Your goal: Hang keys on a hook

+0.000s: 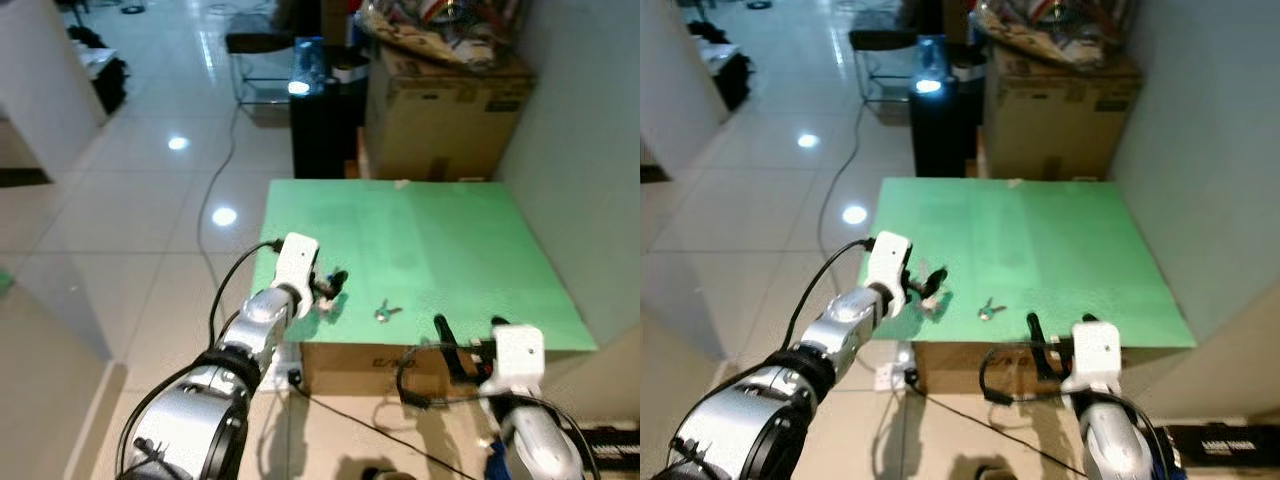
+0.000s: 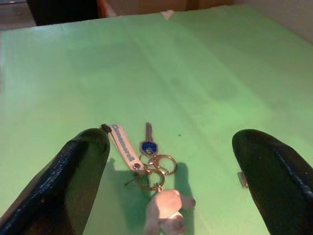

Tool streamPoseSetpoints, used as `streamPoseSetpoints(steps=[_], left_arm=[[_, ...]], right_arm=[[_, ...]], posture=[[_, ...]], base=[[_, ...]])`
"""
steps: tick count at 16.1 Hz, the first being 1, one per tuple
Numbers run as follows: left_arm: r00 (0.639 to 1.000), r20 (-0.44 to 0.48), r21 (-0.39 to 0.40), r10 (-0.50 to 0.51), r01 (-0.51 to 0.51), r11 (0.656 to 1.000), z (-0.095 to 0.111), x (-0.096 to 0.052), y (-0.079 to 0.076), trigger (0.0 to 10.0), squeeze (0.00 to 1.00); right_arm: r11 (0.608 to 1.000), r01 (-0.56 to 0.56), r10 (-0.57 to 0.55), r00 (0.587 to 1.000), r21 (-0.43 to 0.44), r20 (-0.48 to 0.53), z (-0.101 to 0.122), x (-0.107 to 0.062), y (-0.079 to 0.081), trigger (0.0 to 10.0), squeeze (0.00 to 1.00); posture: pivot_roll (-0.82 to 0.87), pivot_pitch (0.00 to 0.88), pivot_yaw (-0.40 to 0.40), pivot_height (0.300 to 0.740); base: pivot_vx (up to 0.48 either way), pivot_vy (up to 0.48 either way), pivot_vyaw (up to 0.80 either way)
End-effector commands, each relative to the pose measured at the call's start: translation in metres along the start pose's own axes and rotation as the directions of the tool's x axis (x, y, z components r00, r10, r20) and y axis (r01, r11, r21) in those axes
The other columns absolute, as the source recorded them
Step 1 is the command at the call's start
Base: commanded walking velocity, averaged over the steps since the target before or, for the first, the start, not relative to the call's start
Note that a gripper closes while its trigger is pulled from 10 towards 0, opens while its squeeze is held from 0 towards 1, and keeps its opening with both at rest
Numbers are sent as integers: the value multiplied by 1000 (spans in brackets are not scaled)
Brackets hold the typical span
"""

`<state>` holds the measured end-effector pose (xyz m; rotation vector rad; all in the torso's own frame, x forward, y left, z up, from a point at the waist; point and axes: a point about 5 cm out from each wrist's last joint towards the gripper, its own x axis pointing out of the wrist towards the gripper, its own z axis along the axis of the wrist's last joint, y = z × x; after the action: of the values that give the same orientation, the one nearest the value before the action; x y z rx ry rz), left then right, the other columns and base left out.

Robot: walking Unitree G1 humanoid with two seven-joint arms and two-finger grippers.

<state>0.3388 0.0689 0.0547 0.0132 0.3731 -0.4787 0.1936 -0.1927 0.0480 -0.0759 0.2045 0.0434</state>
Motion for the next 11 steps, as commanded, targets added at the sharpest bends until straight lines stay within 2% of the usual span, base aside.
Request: streamPoseSetpoints(steps=[1,3,5,8,11], left_arm=[[999,-28,-8,-19,19,1000,-3,2,-6,10000,0],[996,-67,-5,-52,52,999,-14,2,-18,10000,0],[993,-106,33,-53,57,998,-24,1,-25,10000,0],[990,-137,61,-42,51,997,-32,0,-31,10000,0],[991,-130,91,-21,33,995,-31,2,-35,10000,0]], right_arm=[[1000,-14,14,1000,-8,6,4,-4,0,10000,973],[996,-78,79,997,-36,5,8,-6,7,10000,969],[991,-120,120,993,-63,5,13,-3,11,10000,969],[982,-187,187,982,-35,-7,16,-10,21,10000,973],[974,-227,227,974,-18,-18,19,-19,28,10000,973]], posture=[[-273,66,64,740],[-292,82,75,740],[-306,103,77,740],[-318,132,75,740],[-340,149,72,740]], base=[[0,0,0],[0,0,0],[0,0,0],[0,0,0],[0,0,0]])
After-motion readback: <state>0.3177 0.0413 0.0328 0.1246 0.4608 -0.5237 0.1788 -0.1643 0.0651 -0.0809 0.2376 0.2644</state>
